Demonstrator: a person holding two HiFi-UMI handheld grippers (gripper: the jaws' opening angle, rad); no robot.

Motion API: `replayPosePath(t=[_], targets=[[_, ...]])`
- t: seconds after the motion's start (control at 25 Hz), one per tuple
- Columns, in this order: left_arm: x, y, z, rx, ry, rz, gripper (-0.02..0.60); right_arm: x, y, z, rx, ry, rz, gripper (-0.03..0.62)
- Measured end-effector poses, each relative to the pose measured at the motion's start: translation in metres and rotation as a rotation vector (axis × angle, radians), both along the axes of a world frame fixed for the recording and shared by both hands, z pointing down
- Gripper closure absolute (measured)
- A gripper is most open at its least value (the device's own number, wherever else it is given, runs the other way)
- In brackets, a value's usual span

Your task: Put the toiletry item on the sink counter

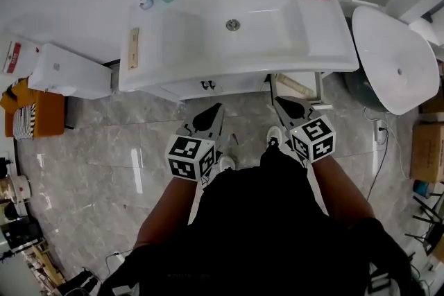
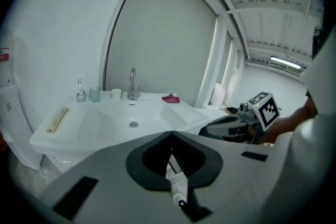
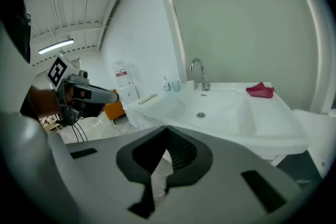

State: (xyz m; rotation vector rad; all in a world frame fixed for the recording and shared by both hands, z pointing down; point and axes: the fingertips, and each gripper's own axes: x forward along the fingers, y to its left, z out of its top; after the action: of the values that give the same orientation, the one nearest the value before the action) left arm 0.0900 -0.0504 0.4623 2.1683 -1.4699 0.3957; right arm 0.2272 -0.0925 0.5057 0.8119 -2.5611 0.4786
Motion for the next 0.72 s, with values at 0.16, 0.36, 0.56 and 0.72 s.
replayPosePath(t=[0.16,0.36,0.56,0.72], targets=[[-0.015,0.023,-0.005,0.013,0.013,0.041,0.577,-0.018,0.030,-0.016,0.016,-0.024,0.047,0.591],[-0.035,0.049,-0.011,0.032,0.024,0.062,0.577,-0.039,0.066,-0.027,0.034,-0.020,0.066,0.591],[-0.059,0.074,-0.017,0.050,0.030,0.067,0.575,-0.066,0.096,-0.034,0.047,-0.011,0.056,0.591],[-0.088,0.093,-0.015,0.048,0.026,0.041,0.577,-0.094,0.113,-0.035,0.051,-0.014,0.031,0.591]])
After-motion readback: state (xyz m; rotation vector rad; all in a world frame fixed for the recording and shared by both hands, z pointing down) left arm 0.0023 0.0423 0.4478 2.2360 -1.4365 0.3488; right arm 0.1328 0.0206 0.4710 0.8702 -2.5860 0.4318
